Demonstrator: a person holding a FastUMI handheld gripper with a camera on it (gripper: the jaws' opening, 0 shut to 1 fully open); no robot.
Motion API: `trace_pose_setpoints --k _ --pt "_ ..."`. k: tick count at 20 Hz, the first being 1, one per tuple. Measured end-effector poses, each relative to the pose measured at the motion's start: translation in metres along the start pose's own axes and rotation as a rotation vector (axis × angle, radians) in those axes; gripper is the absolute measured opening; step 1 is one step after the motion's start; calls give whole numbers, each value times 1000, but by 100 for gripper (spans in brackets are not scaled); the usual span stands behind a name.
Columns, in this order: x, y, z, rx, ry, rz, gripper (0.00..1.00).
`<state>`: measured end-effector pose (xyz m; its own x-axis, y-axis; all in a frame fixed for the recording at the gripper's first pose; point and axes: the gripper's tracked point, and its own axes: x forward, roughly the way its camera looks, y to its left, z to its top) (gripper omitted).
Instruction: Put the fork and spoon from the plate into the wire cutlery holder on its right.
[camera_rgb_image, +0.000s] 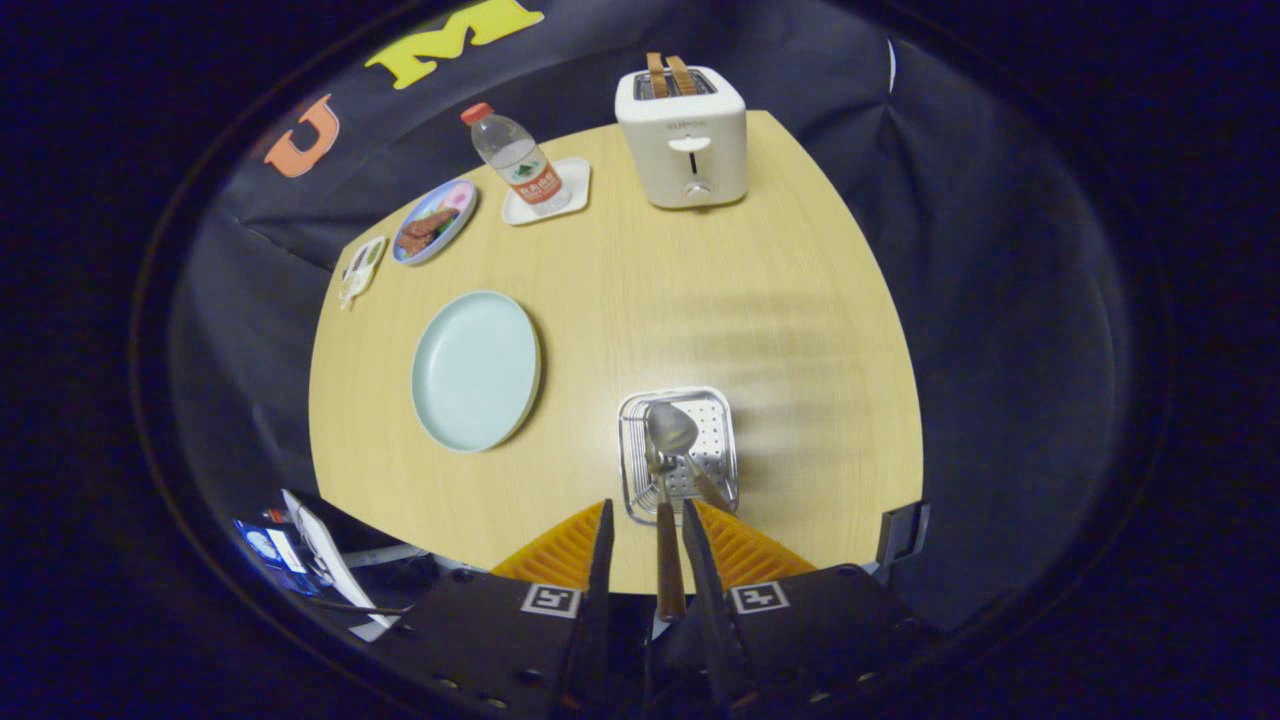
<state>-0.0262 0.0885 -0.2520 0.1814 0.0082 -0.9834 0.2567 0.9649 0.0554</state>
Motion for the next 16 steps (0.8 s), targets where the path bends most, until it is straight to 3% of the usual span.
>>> trace_pose_setpoints --k 1,3,6,11,16 --pt "-3 5 7 -22 -45 -2 49" --pt "-13 14 26 -56 -157 3 82" --pt "-36 36 55 -87 -343 30 95" --pt "-109 73 96 -129 -727 84 97" --pt "-206 86 110 -226 -1121 40 96"
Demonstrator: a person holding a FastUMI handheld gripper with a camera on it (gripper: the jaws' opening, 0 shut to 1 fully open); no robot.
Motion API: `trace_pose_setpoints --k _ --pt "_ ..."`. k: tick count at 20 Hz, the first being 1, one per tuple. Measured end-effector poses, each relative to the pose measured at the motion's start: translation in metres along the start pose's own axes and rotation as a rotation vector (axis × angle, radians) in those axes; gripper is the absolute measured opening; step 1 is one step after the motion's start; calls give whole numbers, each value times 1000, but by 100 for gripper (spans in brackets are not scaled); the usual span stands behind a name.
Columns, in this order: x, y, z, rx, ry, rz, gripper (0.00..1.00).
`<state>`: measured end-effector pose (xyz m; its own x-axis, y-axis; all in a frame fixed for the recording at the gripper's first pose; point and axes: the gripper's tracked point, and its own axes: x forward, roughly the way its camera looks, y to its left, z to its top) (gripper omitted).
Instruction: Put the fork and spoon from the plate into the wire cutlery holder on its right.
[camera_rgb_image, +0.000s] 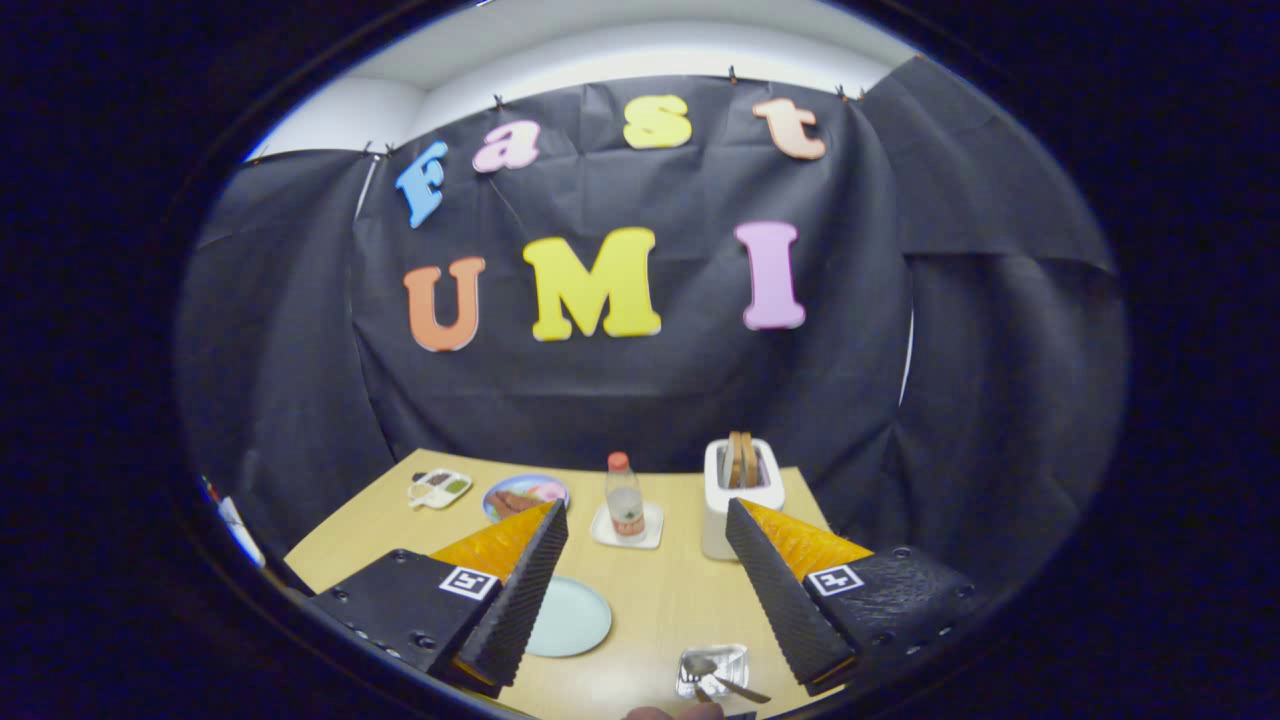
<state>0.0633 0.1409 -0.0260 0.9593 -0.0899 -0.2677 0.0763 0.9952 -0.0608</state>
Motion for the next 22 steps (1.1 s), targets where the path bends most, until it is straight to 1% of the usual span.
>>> trace_pose_setpoints --k 2,5,7,11,14,16,20,22 --pt "-12 5 11 -25 -79 -12 96" --pt "-32 8 14 31 -126 -22 96" --pt "-38 3 16 57 -149 -45 96" --pt "-43 -1 20 73 -172 -70 96" --pt "-57 -4 30 95 -202 -70 96" --pt "-61 -9 32 79 -220 -92 96" --pt "-66 1 35 98 -213 -63 96" --pt "-67 3 36 85 -218 -63 96"
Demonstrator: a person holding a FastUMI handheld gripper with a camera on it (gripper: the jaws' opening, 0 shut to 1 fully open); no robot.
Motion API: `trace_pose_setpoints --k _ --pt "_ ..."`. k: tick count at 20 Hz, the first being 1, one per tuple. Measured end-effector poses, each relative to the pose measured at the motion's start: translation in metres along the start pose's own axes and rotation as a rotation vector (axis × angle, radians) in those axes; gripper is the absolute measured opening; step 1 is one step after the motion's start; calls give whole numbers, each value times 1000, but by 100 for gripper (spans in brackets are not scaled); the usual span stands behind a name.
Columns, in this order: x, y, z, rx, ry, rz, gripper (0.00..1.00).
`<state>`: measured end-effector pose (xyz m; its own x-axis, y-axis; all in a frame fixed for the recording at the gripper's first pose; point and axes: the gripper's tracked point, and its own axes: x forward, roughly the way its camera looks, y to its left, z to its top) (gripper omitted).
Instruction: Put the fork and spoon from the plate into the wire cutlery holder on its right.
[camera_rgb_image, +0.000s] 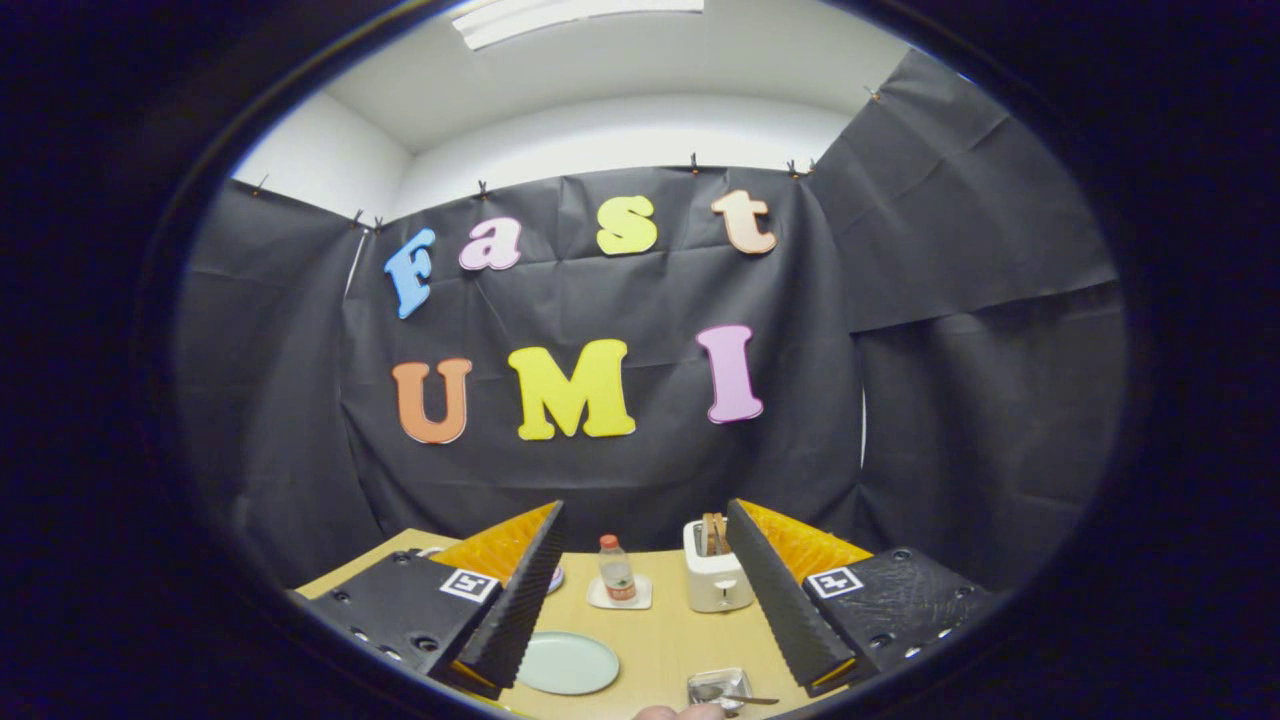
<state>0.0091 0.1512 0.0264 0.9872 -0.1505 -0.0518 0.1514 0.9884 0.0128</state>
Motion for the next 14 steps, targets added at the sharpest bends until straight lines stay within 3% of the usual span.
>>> trace_pose_setpoints --k 14 --pt "0 17 6 -12 -7 35 96"
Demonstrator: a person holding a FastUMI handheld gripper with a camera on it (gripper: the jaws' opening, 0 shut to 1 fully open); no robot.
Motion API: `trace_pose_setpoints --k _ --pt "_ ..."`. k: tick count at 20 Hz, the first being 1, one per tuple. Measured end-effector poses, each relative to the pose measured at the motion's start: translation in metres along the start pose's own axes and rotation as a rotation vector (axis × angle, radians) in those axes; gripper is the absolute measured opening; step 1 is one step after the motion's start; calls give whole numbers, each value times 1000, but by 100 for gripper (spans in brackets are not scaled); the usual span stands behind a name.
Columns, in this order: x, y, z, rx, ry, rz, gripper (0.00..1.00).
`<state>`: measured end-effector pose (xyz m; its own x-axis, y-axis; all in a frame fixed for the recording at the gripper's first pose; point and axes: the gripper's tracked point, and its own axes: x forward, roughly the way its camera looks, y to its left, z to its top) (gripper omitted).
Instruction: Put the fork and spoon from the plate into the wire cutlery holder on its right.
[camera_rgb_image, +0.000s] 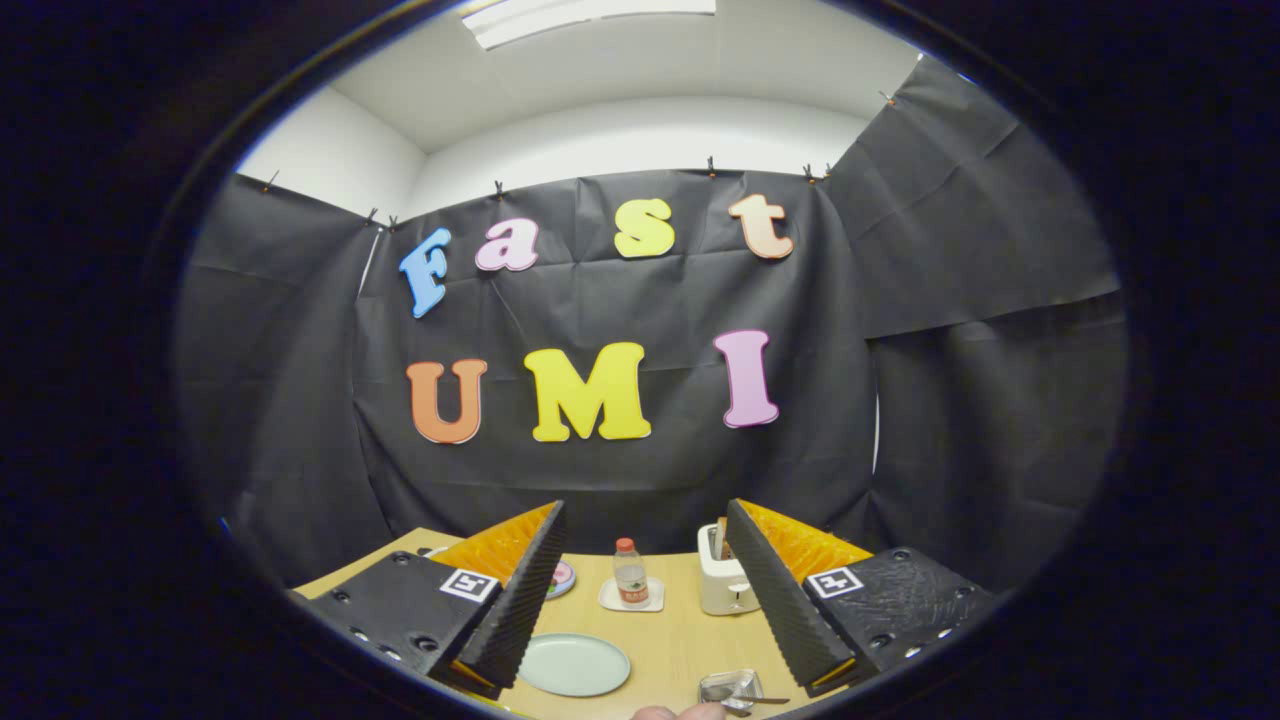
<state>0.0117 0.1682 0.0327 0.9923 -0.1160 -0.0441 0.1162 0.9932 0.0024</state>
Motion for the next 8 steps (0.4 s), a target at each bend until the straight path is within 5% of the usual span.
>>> trace_pose_setpoints --k 8 --pt "-1 -7 5 12 -18 -22 96"
